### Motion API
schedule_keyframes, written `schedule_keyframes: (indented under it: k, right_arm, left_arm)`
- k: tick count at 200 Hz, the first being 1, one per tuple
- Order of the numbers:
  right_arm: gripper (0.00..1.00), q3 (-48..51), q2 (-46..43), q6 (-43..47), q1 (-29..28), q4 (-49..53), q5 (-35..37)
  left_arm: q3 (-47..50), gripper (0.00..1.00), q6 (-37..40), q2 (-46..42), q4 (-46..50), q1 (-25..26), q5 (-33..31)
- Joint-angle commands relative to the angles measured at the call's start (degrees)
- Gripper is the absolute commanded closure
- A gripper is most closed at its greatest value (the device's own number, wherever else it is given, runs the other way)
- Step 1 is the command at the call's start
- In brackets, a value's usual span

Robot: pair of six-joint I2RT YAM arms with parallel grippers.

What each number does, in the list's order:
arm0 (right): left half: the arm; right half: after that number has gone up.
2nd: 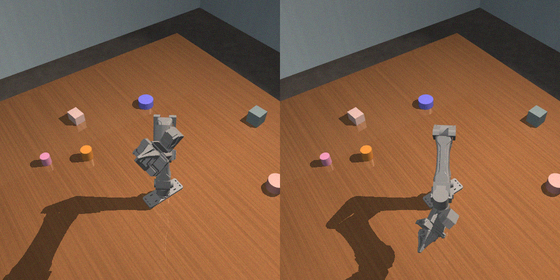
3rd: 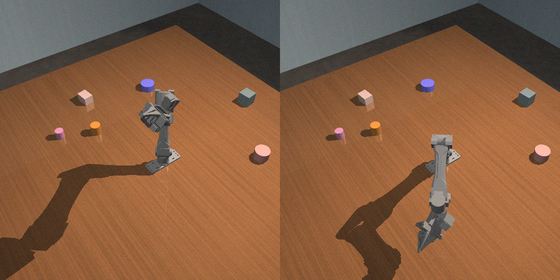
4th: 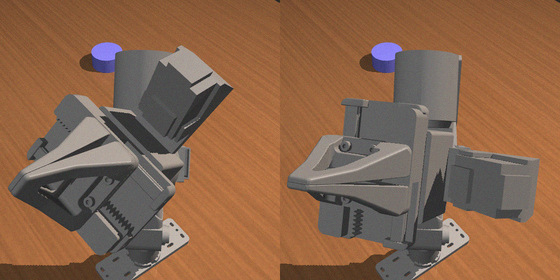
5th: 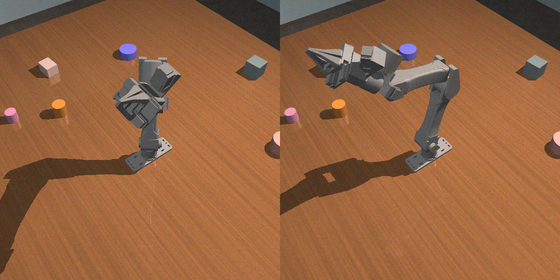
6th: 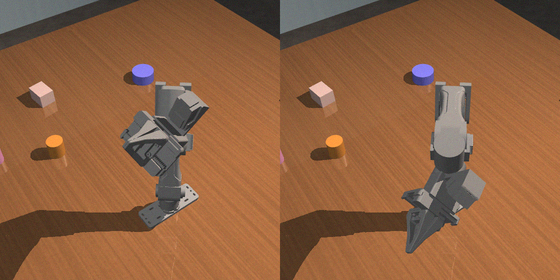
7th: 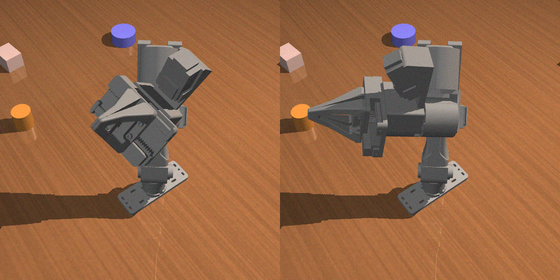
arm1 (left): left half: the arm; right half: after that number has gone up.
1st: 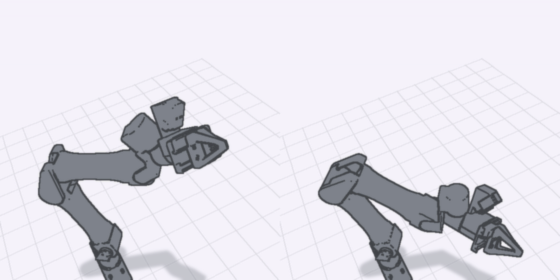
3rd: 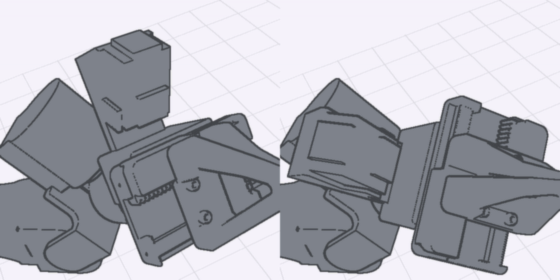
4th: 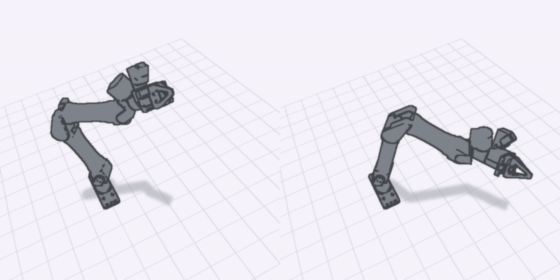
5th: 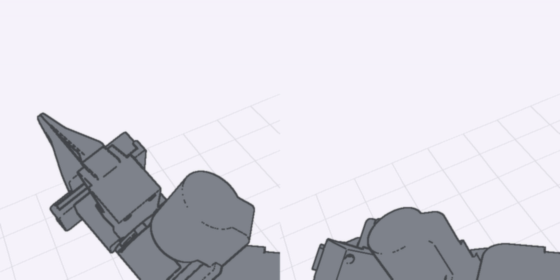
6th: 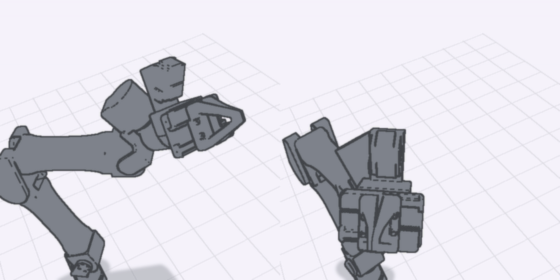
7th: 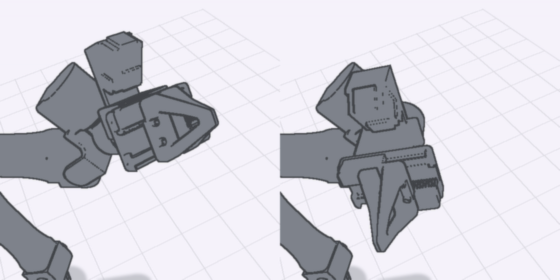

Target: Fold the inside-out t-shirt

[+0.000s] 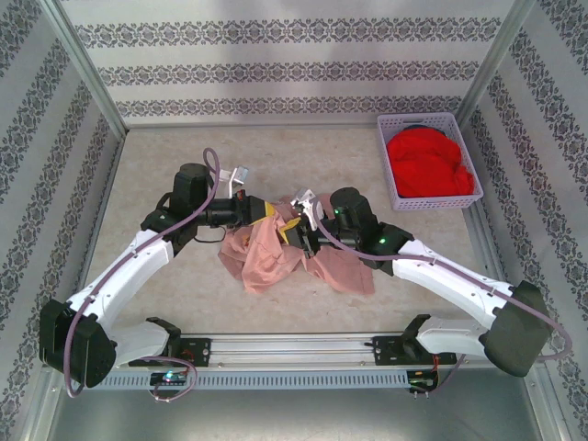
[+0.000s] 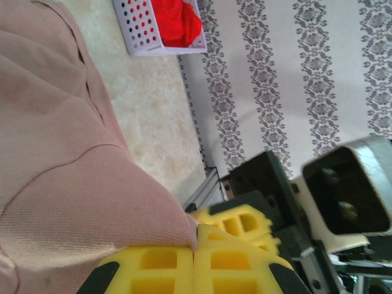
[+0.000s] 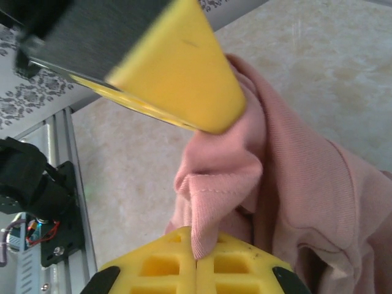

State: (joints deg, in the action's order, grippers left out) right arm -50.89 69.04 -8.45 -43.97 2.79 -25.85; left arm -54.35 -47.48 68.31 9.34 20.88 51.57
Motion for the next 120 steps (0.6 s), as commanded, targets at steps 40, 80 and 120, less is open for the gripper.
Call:
schedule_keyframes:
  k: [40, 80, 120]
  right_arm:
    - [1.00, -9.45, 1.76, -16.92, 5.50, -3.20, -11.30]
    - [1.00, -12.58, 5.66, -25.64, 6.06, -7.80, -15.66]
    - [1.00, -15.01, 7.86, -32.32, 6.17, -13.02, -18.94]
  left_arm:
    - [0.44, 0.49, 18.23, -7.12, 12.35, 0.17, -27.09]
    - [7.55, 0.37, 20.77, -17.59, 1.83, 5.34, -22.57]
    - [3.61, 0.31, 27.93, -14.61, 1.09, 13.16, -27.95]
